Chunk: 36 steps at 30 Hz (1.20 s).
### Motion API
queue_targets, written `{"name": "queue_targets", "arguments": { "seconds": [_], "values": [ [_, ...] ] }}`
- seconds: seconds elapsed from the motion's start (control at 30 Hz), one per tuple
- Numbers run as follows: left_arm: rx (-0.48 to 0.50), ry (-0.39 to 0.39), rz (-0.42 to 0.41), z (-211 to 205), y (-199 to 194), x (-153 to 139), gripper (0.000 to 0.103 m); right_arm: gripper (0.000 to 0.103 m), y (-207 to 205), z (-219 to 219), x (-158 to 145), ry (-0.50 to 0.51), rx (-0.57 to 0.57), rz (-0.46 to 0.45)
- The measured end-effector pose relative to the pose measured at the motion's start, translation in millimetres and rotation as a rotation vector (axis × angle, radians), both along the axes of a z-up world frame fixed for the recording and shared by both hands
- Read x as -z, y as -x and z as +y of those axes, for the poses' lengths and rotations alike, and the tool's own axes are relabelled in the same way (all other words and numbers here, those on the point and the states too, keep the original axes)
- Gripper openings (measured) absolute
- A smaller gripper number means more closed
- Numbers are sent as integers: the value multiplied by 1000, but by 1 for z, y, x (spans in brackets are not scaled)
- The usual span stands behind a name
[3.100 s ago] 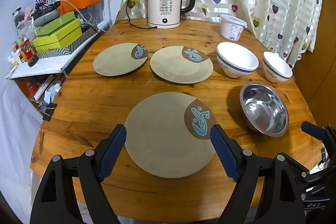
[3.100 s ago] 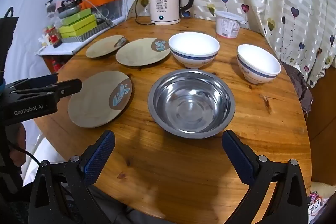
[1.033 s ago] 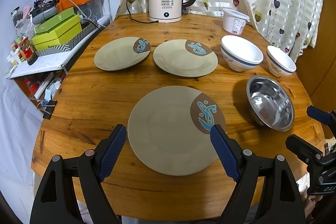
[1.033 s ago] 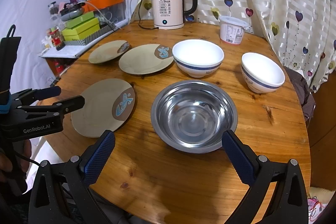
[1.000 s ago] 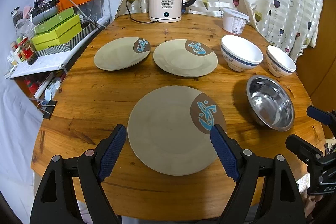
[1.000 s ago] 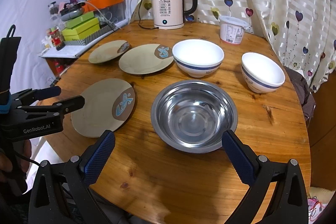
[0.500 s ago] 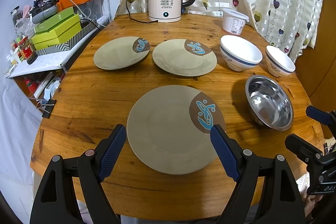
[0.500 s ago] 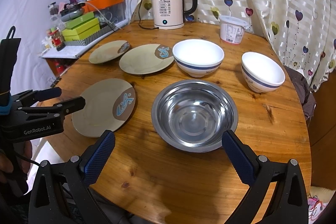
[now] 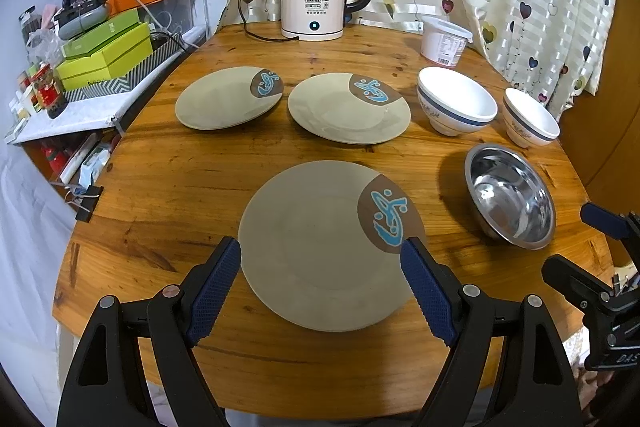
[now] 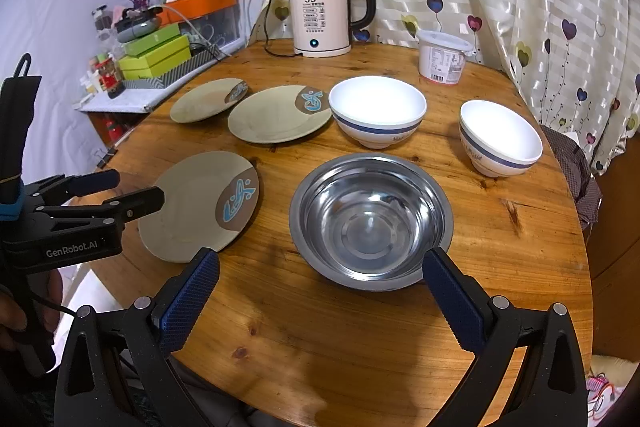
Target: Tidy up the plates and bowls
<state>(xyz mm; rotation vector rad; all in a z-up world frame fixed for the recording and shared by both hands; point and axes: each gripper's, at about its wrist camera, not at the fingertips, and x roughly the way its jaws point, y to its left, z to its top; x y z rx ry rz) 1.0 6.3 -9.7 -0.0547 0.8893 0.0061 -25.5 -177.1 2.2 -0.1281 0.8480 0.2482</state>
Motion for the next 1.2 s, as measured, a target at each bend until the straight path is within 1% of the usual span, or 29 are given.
{"name": "queue_targets", "arguments": {
  "seconds": [0.8,1.0,1.2],
  "values": [
    [2,20,-5,3,-1,-2,82,102,-2,0,0,0,-1,-1],
    [1,25,-4,4,-2,-2,82,102,-7,3,-6,11,5,-2],
    [-2,36,0,9,-7,0,82,102,-11,7,-6,16,-3,-3]
  ]
}}
